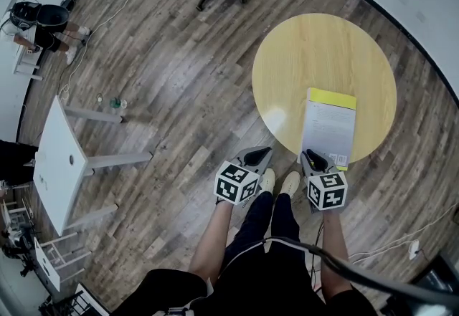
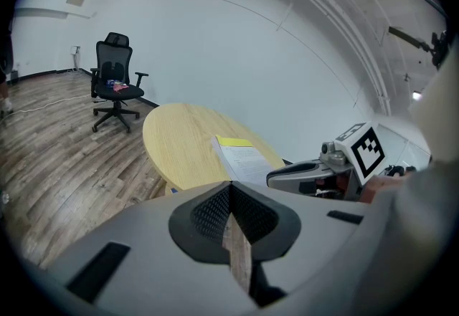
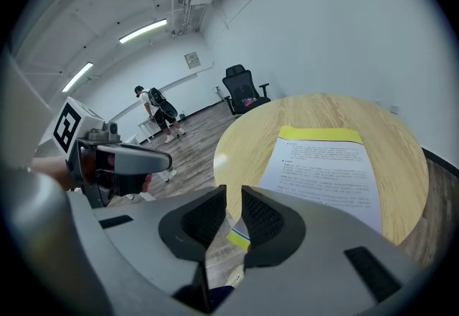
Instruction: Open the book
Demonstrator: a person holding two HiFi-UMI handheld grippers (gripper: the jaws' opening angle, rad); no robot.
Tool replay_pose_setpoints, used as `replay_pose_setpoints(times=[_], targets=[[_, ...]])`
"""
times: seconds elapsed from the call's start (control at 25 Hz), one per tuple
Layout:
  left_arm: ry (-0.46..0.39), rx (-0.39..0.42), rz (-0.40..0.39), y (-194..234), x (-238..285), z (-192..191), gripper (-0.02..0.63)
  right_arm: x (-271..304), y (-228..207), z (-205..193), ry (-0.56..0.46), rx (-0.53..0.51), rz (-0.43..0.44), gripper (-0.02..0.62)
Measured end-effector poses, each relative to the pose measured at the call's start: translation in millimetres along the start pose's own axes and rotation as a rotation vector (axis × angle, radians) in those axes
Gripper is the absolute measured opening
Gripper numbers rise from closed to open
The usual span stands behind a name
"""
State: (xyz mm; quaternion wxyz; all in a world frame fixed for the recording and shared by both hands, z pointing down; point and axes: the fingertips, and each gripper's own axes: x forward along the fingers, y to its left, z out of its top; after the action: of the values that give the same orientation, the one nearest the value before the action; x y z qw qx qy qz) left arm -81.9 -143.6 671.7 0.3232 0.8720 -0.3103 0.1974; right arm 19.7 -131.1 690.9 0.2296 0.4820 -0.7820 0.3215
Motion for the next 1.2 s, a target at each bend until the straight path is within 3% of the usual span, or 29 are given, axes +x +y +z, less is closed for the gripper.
replay_pose_setpoints(times=[0.36,0.44,1.2], targets=[[-0.007,-0.011,0.003,0,-2,0,-0.002,6,-1,-12,0.052,0.023,-0.002,0.261],[-0.008,-0.013,0.004,2,-3,0,-0.002,9,1,-16,0.069,0.03,0.001,0.281],[-0.014,-0.074,0.012,23,-4,-14,-0.002,27,-11,-43,0.179,-0.015,-0.16,0.28]])
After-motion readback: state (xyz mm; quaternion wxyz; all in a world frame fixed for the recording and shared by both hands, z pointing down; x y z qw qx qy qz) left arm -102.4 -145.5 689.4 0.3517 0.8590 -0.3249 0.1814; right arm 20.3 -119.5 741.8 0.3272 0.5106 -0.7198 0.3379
